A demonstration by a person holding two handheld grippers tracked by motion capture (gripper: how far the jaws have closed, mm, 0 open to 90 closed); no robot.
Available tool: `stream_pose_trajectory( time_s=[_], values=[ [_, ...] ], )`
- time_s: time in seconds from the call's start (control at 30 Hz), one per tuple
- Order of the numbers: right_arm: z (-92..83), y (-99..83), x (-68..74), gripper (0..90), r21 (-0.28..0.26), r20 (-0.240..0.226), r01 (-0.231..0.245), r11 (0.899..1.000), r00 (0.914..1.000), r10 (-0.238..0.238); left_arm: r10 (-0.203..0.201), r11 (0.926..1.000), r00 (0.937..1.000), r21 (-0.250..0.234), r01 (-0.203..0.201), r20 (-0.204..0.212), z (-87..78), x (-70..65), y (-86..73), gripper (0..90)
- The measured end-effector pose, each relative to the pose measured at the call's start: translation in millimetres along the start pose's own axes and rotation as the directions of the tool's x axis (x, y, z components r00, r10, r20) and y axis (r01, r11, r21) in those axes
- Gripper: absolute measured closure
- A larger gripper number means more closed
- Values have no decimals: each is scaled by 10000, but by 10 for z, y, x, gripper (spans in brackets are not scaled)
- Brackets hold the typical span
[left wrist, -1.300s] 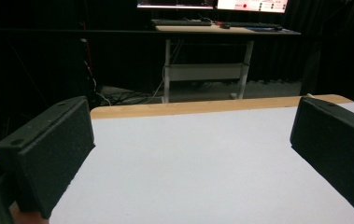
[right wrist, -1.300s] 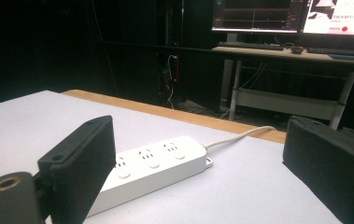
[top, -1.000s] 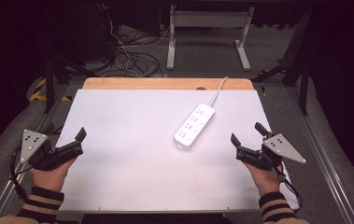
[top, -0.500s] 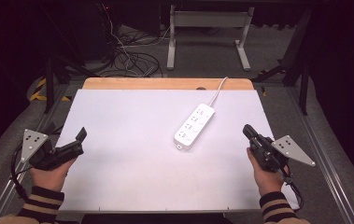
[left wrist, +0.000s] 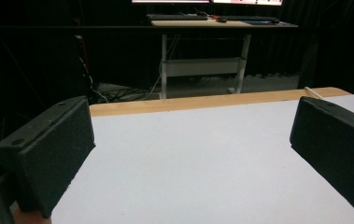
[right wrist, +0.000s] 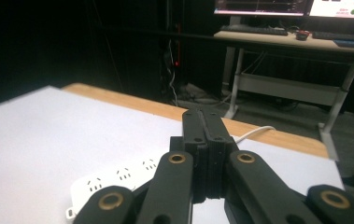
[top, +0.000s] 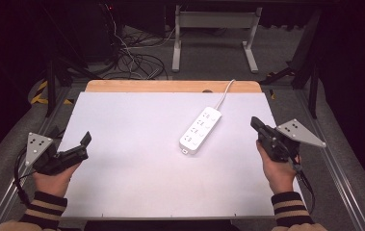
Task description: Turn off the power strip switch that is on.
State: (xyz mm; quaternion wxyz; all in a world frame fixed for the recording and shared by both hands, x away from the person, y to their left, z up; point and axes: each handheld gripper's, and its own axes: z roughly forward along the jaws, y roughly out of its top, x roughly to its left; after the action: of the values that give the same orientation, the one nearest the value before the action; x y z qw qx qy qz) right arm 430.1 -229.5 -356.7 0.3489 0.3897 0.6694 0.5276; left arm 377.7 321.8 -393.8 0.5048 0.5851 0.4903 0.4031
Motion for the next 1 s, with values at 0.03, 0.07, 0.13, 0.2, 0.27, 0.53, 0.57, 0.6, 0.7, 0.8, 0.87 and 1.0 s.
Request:
stream_pose_trajectory(
  time_s=[0.03, 0.07, 0.13, 0.2, 0.27, 0.53, 0.57, 0.6, 0.7, 0.8, 0.87, 1.0],
  values=[
    [0, 0, 0, 900, 0, 0, 0, 10000, 10000, 0, 11, 10000, 10000, 18, -11, 1, 1, 2, 1, 3],
    [87, 127, 39, 900, 204, -101, 80, 9998, 9999, -78, 26, 10000, 10000, 16, -26, -15, 2, 5, 1, 3],
    [200, 234, 89, 900, 445, -327, -67, 9990, 9994, 81, -10, 10000, 10000, 16, 10, -17, 4, 6, 2, 3],
    [336, 347, 188, 900, 817, -298, 446, 9957, 9987, -423, -22, 10000, 10000, 1, 22, -20, 5, 5, 3, 3],
    [498, 470, 308, 900, 1128, -713, 419, 9927, 9969, -340, -22, 10000, 10000, -12, 22, -9, 9, 2, 1, 3],
    [1419, 558, 493, 900, 3340, -990, 620, 9405, 9946, -304, 50, 10000, 10000, -19, -50, -5, -13, 3, 5, 3],
    [1419, 558, 493, 900, 3340, -990, 620, 9405, 9946, -304, 21, 10000, 10000, -45, -21, -12, -15, 8, 5, 3],
    [1533, 498, 457, 900, 3696, -799, 568, 9275, 9964, -292, 19, 10000, 10000, -51, -19, -1, -18, 13, 5, 3],
    [1828, 279, 291, 900, 4624, -317, 149, 8866, 9995, -2, 4, 10000, 10000, -30, -4, -18, -18, 22, 3, 4],
    [2025, 68, 170, 900, 5375, -10, -142, 8431, 9998, 174, 23, 10000, 10000, -20, -23, -28, -11, 27, 1, 5],
    [2114, -45, 128, 900, 5816, 74, -199, 8132, 9998, 192, 20, 10000, 10000, 17, -20, -14, -6, 28, -3, 5],
    [2212, -215, 103, 900, 6320, 168, -268, 7745, 9996, 209, 5, 10000, 10000, 14, -5, -4, -6, 26, -1, 6]
  ],
)
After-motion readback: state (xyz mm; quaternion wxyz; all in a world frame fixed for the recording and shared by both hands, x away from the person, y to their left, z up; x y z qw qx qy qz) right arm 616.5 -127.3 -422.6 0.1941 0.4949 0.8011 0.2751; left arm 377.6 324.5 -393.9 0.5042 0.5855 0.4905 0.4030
